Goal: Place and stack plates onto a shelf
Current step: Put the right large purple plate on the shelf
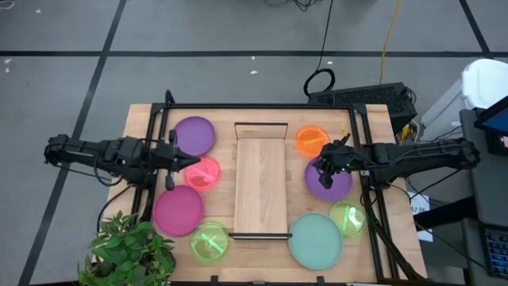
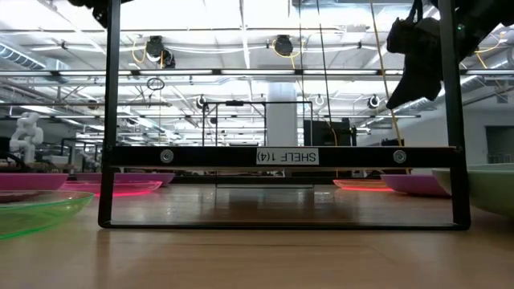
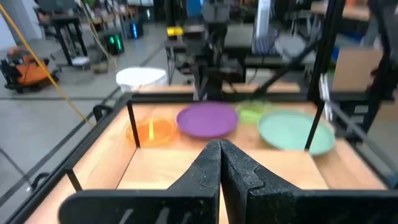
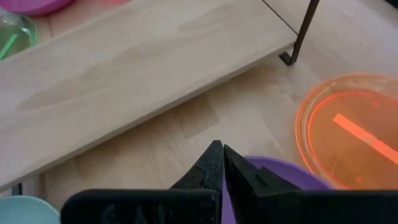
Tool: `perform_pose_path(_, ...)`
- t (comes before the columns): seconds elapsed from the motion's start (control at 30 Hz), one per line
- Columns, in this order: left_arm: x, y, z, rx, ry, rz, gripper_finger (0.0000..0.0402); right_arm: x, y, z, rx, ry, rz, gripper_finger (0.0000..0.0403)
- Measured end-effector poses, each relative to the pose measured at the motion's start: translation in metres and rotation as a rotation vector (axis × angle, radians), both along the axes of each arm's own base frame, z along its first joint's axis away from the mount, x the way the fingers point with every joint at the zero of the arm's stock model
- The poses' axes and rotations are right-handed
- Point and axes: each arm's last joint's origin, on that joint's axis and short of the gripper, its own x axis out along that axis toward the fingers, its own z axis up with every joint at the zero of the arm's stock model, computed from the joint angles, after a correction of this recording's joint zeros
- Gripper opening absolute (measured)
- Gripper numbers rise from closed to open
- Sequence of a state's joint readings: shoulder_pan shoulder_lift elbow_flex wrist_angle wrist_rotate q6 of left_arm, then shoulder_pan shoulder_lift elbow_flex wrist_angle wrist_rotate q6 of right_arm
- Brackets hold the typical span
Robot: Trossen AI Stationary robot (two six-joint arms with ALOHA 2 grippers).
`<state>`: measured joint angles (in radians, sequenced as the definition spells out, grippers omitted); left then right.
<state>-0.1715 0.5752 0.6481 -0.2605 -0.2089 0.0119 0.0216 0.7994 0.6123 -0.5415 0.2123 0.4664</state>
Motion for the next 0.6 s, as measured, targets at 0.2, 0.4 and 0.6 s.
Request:
perform_pose_path(0.2, 0.014, -0.002, 0.020, 0.041, 0.046, -0.006, 0.0003, -0.003, 0.000, -0.013, 0.038, 0.025, -0.034, 0.0000)
perform_pose_path(0.4, 0.024, -0.003, 0.018, 0.051, 0.097, 0.002, 0.0003, -0.003, 0.001, -0.017, 0.108, 0.019, -0.065, 0.0000)
perform_pose_path(0.6, 0.034, 0.000, 0.011, 0.087, 0.154, 0.022, 0.0003, -0.003, 0.010, -0.017, 0.160, 0.009, -0.067, 0.0000)
